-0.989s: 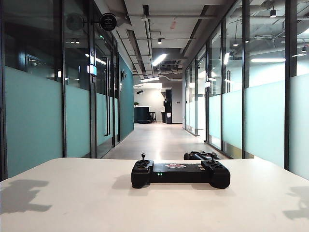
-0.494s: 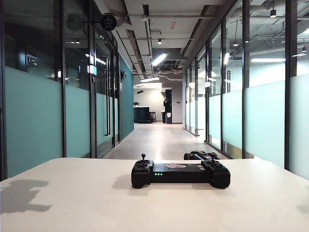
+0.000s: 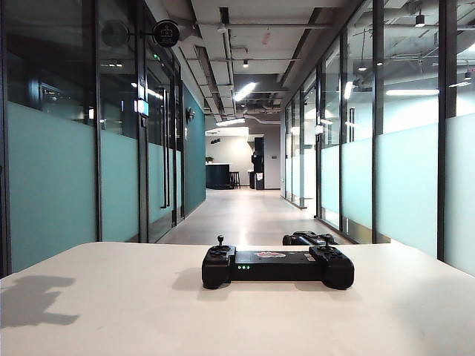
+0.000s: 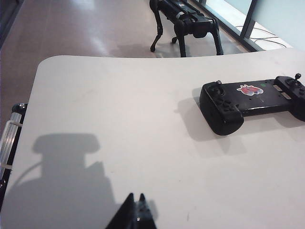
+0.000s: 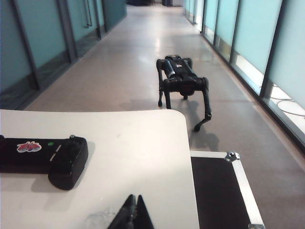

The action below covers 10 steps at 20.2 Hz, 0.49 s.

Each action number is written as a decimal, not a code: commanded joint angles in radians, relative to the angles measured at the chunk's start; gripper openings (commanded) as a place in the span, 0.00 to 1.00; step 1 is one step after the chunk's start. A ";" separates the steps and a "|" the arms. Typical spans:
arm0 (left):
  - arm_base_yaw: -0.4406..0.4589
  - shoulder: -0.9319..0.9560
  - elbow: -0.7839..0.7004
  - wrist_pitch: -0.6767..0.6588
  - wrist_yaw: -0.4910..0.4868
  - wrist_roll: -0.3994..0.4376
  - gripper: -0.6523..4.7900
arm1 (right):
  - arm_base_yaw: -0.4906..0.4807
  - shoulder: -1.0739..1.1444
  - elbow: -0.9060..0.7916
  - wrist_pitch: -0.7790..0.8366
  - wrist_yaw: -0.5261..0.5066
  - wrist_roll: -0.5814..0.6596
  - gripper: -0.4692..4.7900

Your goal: Push the left joystick on the remote control sitting on the white table backward to make the robot dog back up in a straight line until it returns close to you.

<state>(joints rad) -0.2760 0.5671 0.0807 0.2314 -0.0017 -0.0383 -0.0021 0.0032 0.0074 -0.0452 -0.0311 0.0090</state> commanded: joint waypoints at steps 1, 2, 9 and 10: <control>0.000 0.000 0.003 0.010 0.002 0.003 0.11 | -0.001 -0.004 -0.009 0.030 -0.002 0.003 0.09; 0.000 0.000 0.003 0.010 0.002 0.003 0.11 | -0.002 -0.004 -0.009 0.032 -0.002 0.003 0.19; 0.000 0.000 0.003 0.010 0.002 0.003 0.11 | -0.002 -0.004 -0.009 0.008 -0.002 0.002 0.09; 0.000 0.000 0.003 0.010 0.002 0.003 0.11 | -0.002 -0.004 -0.009 0.003 -0.002 0.002 0.09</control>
<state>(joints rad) -0.2760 0.5667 0.0811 0.2314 -0.0017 -0.0383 -0.0036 0.0032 0.0074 -0.0456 -0.0303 0.0097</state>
